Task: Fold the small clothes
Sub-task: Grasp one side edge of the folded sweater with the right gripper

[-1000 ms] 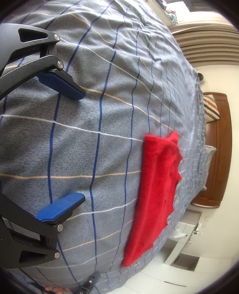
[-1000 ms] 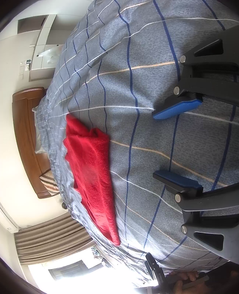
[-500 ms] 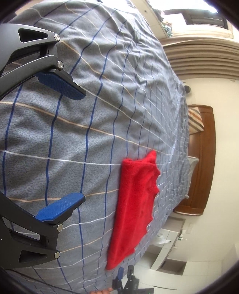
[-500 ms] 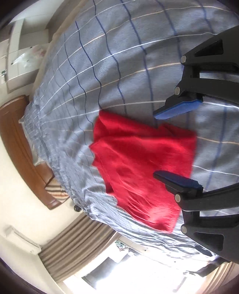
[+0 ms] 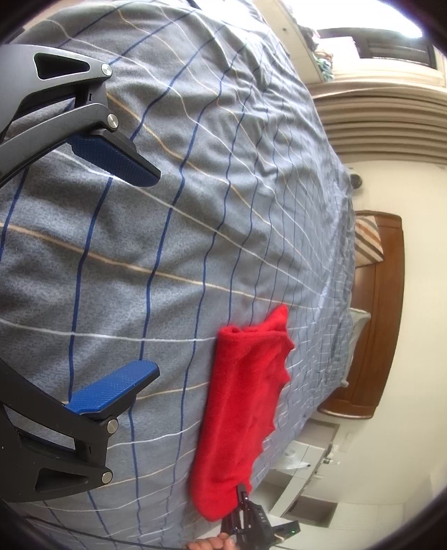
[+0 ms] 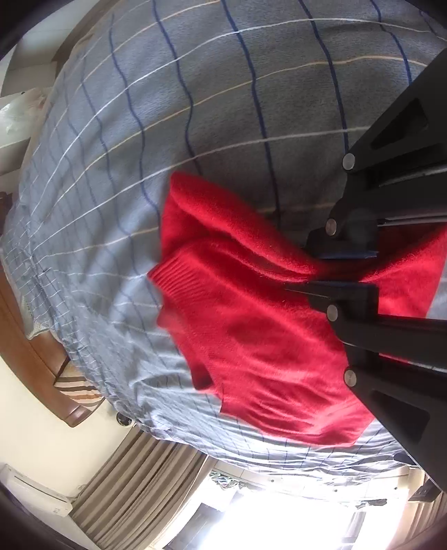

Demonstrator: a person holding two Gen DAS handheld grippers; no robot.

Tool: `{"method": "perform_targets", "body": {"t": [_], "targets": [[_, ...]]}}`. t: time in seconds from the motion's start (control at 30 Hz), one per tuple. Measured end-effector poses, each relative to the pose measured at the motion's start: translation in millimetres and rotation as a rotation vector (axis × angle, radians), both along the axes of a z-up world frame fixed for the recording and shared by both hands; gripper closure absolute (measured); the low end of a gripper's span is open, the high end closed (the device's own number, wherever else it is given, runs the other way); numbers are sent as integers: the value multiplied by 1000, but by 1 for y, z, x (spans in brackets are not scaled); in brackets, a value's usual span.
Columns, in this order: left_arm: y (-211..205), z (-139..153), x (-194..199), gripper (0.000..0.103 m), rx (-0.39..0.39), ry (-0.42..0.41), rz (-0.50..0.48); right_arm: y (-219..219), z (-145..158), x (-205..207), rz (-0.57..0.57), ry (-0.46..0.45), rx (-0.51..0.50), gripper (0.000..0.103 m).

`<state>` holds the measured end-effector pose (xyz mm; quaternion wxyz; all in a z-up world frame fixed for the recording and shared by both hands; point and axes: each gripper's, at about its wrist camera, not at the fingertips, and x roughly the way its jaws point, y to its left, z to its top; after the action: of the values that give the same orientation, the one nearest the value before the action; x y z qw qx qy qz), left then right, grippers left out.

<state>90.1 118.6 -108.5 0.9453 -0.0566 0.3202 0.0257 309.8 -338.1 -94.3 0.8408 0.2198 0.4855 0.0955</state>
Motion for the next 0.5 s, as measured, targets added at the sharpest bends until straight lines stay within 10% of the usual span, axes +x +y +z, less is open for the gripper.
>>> {"method": "perform_targets", "body": {"t": [0.2,0.5], "targets": [[15,0,6,2,-51,9,41,99,53,33,162,-55,-28,94],[22,-3,9,2,-48,33,49,256,20,55,359,2,-133,94]]}}
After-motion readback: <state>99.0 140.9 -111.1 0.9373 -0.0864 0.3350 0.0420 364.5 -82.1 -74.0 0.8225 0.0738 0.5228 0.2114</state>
